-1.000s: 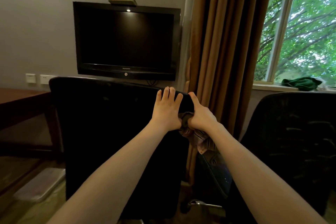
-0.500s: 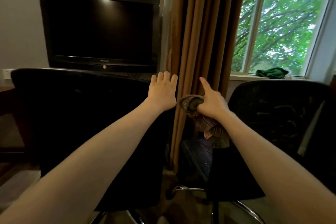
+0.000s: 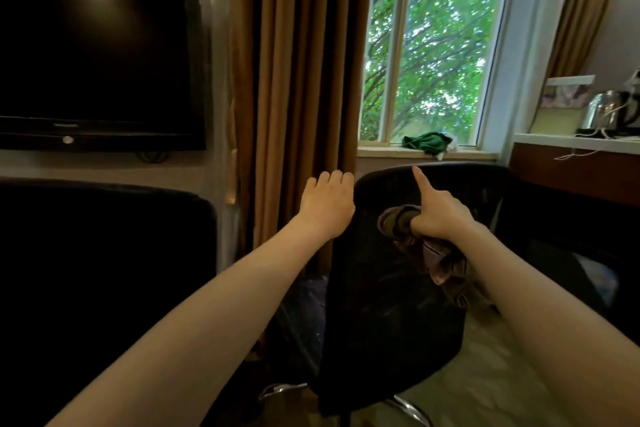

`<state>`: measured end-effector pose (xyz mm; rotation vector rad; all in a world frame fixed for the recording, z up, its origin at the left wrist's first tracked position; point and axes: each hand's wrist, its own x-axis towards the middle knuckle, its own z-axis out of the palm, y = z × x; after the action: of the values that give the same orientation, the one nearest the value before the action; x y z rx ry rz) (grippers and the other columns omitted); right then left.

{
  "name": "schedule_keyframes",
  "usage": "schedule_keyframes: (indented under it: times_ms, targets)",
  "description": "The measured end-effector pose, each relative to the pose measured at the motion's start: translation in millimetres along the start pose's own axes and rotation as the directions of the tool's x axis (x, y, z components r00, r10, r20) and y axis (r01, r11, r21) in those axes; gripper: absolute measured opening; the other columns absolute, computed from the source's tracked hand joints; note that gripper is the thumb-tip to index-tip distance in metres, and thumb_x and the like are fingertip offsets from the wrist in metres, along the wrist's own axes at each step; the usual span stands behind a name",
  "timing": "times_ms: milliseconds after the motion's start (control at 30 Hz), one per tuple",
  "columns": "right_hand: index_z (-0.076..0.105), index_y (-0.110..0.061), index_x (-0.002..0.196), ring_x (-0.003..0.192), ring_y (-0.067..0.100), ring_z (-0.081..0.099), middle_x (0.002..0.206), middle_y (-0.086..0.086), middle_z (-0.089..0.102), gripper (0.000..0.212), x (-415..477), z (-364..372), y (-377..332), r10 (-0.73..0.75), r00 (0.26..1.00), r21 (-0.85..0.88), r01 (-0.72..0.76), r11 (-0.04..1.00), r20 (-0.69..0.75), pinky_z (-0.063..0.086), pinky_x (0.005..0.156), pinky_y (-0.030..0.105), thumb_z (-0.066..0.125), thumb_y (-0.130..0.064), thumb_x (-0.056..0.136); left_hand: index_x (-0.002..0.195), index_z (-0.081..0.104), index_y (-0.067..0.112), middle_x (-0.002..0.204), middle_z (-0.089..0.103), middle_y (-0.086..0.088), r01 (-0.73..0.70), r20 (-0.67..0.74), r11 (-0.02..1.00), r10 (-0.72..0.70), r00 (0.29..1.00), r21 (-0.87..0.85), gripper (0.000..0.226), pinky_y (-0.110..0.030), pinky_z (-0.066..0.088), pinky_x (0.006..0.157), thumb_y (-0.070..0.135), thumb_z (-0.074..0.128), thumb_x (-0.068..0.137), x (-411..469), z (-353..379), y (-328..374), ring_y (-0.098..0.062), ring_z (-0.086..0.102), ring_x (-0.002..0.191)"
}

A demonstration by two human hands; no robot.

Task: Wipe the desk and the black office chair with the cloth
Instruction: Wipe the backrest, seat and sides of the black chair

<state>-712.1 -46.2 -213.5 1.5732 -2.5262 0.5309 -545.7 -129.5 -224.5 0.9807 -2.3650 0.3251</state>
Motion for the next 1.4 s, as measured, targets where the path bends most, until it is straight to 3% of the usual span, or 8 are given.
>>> schedule_keyframes:
  times_ms: [133, 267, 333, 533, 933, 1167, 1267, 1400]
  targets:
    - [-0.015, -0.032, 0.149, 0.054, 0.02, 0.051, 0.068, 0.006, 0.055, 0.101, 33.3, -6.2, 30.9, 0.04, 0.999, 0.0, -0.04, 0.999, -0.018, 0.035, 0.045, 0.027, 0.058, -0.015, 0.081, 0.141, 0.031, 0.013, 0.143, 0.038, -0.006, 0.072, 0.048, 0.958, -0.062, 0.997, -0.276, 0.047, -0.042, 0.031, 0.104, 0.031, 0.041, 0.099, 37.6, 13.0, 18.7, -0.027, 0.035, 0.13]
    - [-0.018, -0.033, 0.148, 0.054, 0.019, 0.049, 0.066, 0.006, 0.053, 0.102, 65.1, -4.8, 46.0, 0.07, 0.997, -0.011, -0.07, 0.997, 0.025, 0.034, 0.045, 0.027, 0.056, -0.012, 0.08, 0.148, 0.018, 0.015, 0.151, 0.027, -0.003, -0.047, 0.01, 0.98, 0.05, 0.999, -0.192, 0.052, -0.042, 0.023, 0.11, 0.024, 0.038, 0.1, 67.5, 33.5, 27.1, -0.023, 0.025, 0.138]
    - [-0.015, -0.033, 0.149, 0.057, 0.021, 0.052, 0.069, 0.007, 0.056, 0.102, 74.4, -3.1, 49.7, 0.065, 0.996, 0.022, -0.067, 0.998, 0.059, 0.036, 0.048, 0.029, 0.056, -0.011, 0.079, 0.149, 0.014, 0.015, 0.15, 0.029, -0.004, -0.026, 0.051, 0.989, 0.034, 0.998, -0.144, 0.054, -0.045, 0.022, 0.11, 0.023, 0.038, 0.1, 78.7, 46.0, 26.8, -0.023, 0.029, 0.136]
    - [-0.004, -0.033, 0.15, 0.057, 0.022, 0.053, 0.07, 0.008, 0.057, 0.097, 77.6, -4.0, 51.4, 0.032, 0.999, 0.055, -0.033, 0.998, 0.023, 0.036, 0.048, 0.029, 0.056, -0.01, 0.077, 0.137, 0.039, 0.018, 0.129, 0.05, -0.002, 0.098, -0.081, 0.975, -0.116, 0.99, -0.198, 0.041, -0.045, 0.028, 0.104, 0.018, 0.044, 0.096, 82.3, 61.8, 25.7, -0.022, 0.043, 0.121]
    - [-0.003, -0.031, 0.151, 0.064, 0.023, 0.054, 0.076, 0.006, 0.055, 0.098, 68.1, -0.9, 20.4, -0.023, 0.999, 0.101, 0.019, 0.995, 0.042, 0.039, 0.05, 0.029, 0.056, -0.01, 0.076, 0.132, 0.044, 0.021, 0.125, 0.056, -0.001, 0.131, -0.118, 0.968, -0.158, 0.98, -0.215, 0.039, -0.04, 0.031, 0.1, 0.015, 0.047, 0.094, 73.3, 60.1, -6.9, -0.024, 0.044, 0.121]
    - [0.011, -0.031, 0.149, 0.063, 0.018, 0.048, 0.079, 0.001, 0.05, 0.086, 62.3, -2.2, -4.6, -0.135, 0.991, 0.014, 0.135, 0.991, 0.001, 0.034, 0.049, 0.027, 0.056, -0.014, 0.078, 0.136, 0.041, 0.027, 0.13, 0.045, -0.011, 0.257, 0.045, 0.929, -0.254, 0.966, -0.265, 0.041, -0.044, 0.032, 0.101, 0.019, 0.046, 0.096, 77.6, 57.3, -41.6, -0.03, 0.041, 0.121]
    - [0.036, -0.026, 0.136, 0.071, 0.022, 0.051, 0.084, 0.001, 0.053, 0.069, 56.2, -6.5, -9.2, -0.188, 0.964, 0.092, 0.208, 0.974, -0.19, 0.037, 0.054, 0.027, 0.059, -0.011, 0.073, 0.134, 0.044, 0.028, 0.133, 0.042, -0.011, 0.345, 0.144, 0.794, -0.316, 0.938, -0.5, 0.036, -0.041, 0.043, 0.097, 0.025, 0.04, 0.099, 83.1, 60.2, -60.8, -0.031, 0.049, 0.113]
    - [0.057, -0.022, 0.111, 0.093, 0.019, 0.053, 0.105, -0.003, 0.058, 0.046, 56.1, 7.9, -22.3, -0.116, 0.829, 0.238, 0.287, 0.928, -0.546, 0.036, 0.067, 0.025, 0.064, -0.009, 0.066, 0.131, 0.05, 0.017, 0.132, 0.05, -0.003, 0.441, 0.236, 0.319, -0.517, 0.823, -0.839, 0.034, -0.028, 0.041, 0.09, 0.02, 0.033, 0.102, 72.1, 63.9, -67.4, -0.021, 0.049, 0.117]
